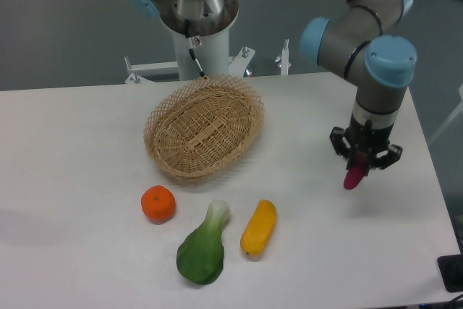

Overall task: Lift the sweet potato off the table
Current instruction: 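Lift the held sweet potato up off the table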

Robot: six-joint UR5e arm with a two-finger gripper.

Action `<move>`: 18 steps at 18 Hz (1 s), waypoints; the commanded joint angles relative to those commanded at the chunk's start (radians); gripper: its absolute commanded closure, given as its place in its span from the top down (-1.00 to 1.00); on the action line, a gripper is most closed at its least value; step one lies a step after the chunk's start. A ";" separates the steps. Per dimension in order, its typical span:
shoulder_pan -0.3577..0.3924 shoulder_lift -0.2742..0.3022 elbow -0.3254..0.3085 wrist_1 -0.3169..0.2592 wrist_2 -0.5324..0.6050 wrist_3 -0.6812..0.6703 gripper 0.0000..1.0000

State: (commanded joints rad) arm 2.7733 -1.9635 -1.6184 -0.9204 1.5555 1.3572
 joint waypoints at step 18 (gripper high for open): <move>0.048 0.020 0.046 -0.071 0.005 0.100 -0.32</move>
State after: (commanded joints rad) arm 2.8210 -1.9436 -1.5723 -0.9910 1.5600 1.4573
